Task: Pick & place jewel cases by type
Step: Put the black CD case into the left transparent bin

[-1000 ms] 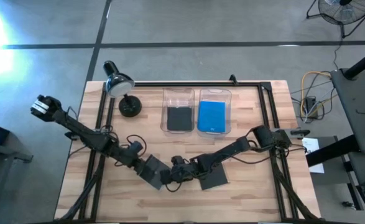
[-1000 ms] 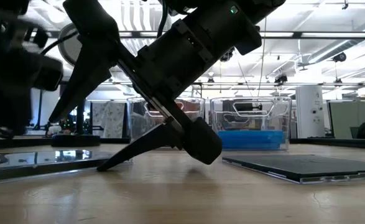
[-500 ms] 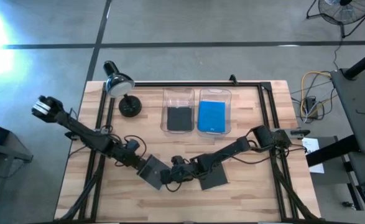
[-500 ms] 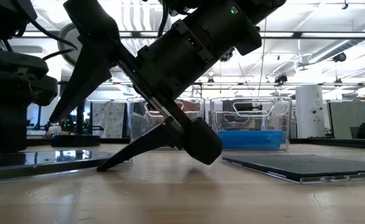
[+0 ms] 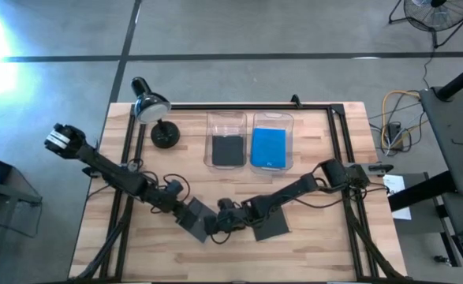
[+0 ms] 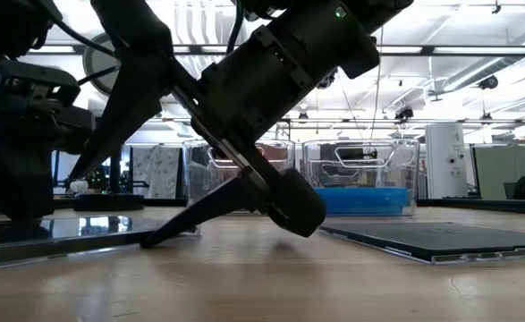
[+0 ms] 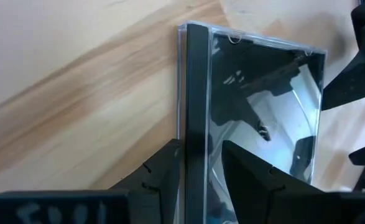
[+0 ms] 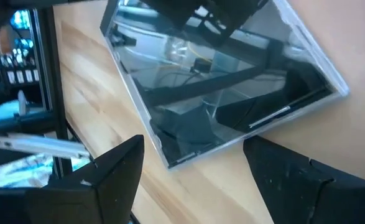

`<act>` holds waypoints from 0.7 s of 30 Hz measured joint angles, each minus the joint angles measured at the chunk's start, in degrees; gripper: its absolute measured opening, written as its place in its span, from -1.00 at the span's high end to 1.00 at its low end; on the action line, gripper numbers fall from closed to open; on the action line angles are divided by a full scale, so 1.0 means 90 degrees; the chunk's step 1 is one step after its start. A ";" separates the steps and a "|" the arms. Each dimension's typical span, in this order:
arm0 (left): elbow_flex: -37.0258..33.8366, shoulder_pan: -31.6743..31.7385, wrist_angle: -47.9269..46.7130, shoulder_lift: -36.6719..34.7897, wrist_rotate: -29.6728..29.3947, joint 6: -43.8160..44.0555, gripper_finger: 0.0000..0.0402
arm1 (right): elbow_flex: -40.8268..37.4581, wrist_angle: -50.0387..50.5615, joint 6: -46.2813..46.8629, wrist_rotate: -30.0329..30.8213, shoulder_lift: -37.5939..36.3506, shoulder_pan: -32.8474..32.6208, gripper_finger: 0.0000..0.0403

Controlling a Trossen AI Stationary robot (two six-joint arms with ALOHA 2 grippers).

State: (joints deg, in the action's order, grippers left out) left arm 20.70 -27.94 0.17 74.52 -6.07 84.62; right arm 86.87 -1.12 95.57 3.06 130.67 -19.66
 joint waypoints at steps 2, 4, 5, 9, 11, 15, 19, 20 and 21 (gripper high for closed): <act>0.0096 -0.0002 0.0076 -0.0009 -0.0007 -0.0059 0.48 | 0.0002 0.0042 -0.0023 -0.0165 0.0000 -0.0014 -0.38; 0.0174 -0.0003 0.0111 -0.0083 -0.0017 -0.0151 0.48 | 0.0007 0.0106 -0.0162 -0.0362 -0.0011 -0.0042 -0.38; 0.0197 -0.0002 0.0134 -0.0120 0.0003 -0.0256 0.48 | 0.0009 0.0130 -0.0258 -0.0440 -0.0012 -0.0066 -0.38; 0.0300 -0.0005 0.0272 -0.0293 0.0272 -0.0517 0.48 | 0.0022 0.0346 -0.0357 -0.0629 -0.0028 -0.0164 -0.38; 0.0312 -0.0012 0.0527 -0.0311 0.0562 -0.0553 0.48 | 0.0022 0.0468 -0.0362 -0.0659 -0.0036 -0.0198 -0.38; 0.0309 -0.0065 0.1030 -0.0316 0.1107 -0.0629 0.48 | 0.0017 0.0607 -0.0507 -0.0741 -0.0040 -0.0207 -0.38; 0.0309 -0.0112 0.1486 -0.0323 0.1612 -0.0643 0.48 | 0.0012 0.0639 -0.0625 -0.0782 -0.0053 -0.0207 -0.38; 0.0312 -0.0121 0.1649 -0.0323 0.1738 -0.0646 0.48 | 0.0012 0.0646 -0.0662 -0.0777 -0.0053 -0.0207 -0.38; 0.0315 -0.0133 0.1831 -0.0323 0.1833 -0.0648 0.48 | 0.0012 0.0646 -0.0696 -0.0776 -0.0053 -0.0207 -0.38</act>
State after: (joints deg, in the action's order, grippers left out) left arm 23.53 -29.14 16.66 71.61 10.43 78.79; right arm 86.98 4.69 89.30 -3.92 130.19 -21.52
